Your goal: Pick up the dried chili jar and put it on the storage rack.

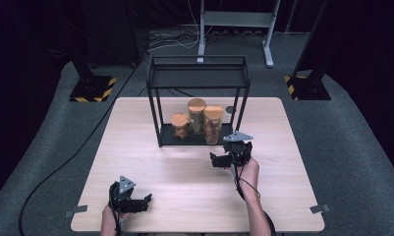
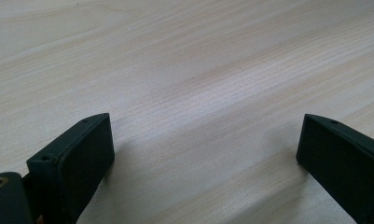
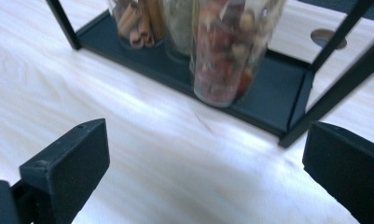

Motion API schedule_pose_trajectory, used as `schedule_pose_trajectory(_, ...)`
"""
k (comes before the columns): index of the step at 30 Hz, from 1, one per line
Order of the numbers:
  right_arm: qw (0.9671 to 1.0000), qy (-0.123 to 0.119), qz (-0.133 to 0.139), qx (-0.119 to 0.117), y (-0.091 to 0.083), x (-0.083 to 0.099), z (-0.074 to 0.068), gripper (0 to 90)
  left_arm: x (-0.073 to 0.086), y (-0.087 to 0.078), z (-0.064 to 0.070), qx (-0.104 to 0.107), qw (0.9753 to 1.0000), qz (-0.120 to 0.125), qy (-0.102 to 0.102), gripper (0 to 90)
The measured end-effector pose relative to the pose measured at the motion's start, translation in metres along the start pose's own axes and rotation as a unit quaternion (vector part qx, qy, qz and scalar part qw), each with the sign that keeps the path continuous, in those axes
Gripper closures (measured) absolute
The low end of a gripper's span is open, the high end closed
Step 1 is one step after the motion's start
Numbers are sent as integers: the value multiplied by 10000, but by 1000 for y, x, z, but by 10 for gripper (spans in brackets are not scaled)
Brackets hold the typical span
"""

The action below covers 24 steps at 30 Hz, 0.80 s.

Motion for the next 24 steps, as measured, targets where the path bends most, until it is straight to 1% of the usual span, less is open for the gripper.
schedule_pose_trajectory(3,10000,-27,2,4,-6,10,-2,1,0,0,0,0,10000,0,1,33)
schedule_pose_trajectory(8,10000,5,-6,32,-15,30,-4,2,0,0,0,1,10000,1,2,33)
schedule_pose_trajectory(10,10000,52,2,43,-18,38,-4,2,0,0,0,-1,10000,0,0,33)
schedule_pose_trajectory(13,9999,53,-43,134,-23,51,-5,1,0,0,0,0,10000,0,0,33)
schedule_pose_trajectory(18,9994,306,-52,164,-29,79,-3,1,0,0,0,-2,10000,-3,-1,33)
schedule_pose_trajectory(24,9980,556,-170,227,-32,113,1,3,0,0,0,-1,10000,-3,-2,32)
Point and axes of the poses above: each handheld gripper's, and its own axes: y roughly forward along the jaws, x roughly out of its underside, z roughly to its right, the point moved 2 cm from there along y, roughly forward along the jaws, and after that the axes turned 2 degrees about z, right-handed, at the moved point
